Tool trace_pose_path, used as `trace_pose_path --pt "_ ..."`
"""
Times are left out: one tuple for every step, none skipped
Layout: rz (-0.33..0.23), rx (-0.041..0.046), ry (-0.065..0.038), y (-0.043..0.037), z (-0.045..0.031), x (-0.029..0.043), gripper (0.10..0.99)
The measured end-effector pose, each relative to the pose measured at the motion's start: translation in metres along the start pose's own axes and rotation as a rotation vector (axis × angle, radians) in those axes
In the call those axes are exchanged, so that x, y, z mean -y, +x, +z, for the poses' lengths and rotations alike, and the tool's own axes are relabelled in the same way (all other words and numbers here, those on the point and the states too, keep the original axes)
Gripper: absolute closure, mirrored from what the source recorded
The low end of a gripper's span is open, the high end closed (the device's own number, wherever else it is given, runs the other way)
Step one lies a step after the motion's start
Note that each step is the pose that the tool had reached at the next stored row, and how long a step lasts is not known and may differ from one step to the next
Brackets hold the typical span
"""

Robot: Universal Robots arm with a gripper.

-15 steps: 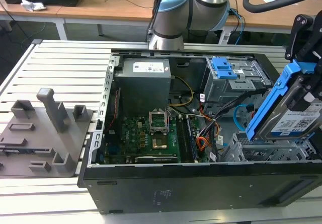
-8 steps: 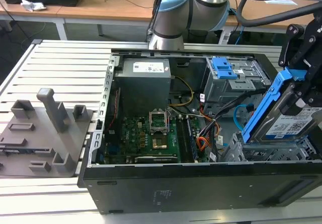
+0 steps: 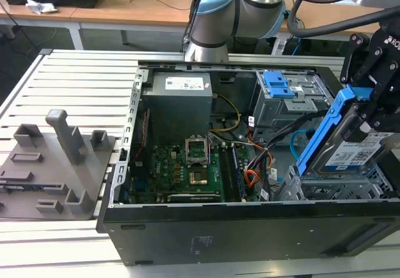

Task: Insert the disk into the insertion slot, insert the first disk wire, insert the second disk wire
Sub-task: 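Insert the disk into the insertion slot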

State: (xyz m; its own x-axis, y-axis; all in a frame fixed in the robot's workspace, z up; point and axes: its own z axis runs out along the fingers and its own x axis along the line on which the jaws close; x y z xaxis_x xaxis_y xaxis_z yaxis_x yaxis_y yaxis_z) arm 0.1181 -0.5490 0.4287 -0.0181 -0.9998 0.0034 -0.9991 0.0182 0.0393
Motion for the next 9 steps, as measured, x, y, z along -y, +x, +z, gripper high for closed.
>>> trace_pose_path --pt "0.0 0.0001 0.0 0.0 0.0023 0.0001 0.725" --pt "0.0 0.0001 0.0 0.0 0.0049 0.0002 0.725" --pt "0.0 0.0003 0.0 0.0 0.0068 0.0003 0.725" --pt "0.0 0.0001 0.0 0.0 0.008 0.0003 0.725" --pt "0.0 0.0001 0.0 0.0 0.009 0.0004 0.725" --pt "0.0 0.0001 0.0 0.0 0.0103 0.0004 0.725" --pt "0.0 0.0 0.0 0.0 0.0115 0.0005 0.725" --pt "0.0 0.0 0.0 0.0 0.0134 0.0005 0.725" --pt "0.0 0.0 0.0 0.0 0.0158 0.0006 0.725"
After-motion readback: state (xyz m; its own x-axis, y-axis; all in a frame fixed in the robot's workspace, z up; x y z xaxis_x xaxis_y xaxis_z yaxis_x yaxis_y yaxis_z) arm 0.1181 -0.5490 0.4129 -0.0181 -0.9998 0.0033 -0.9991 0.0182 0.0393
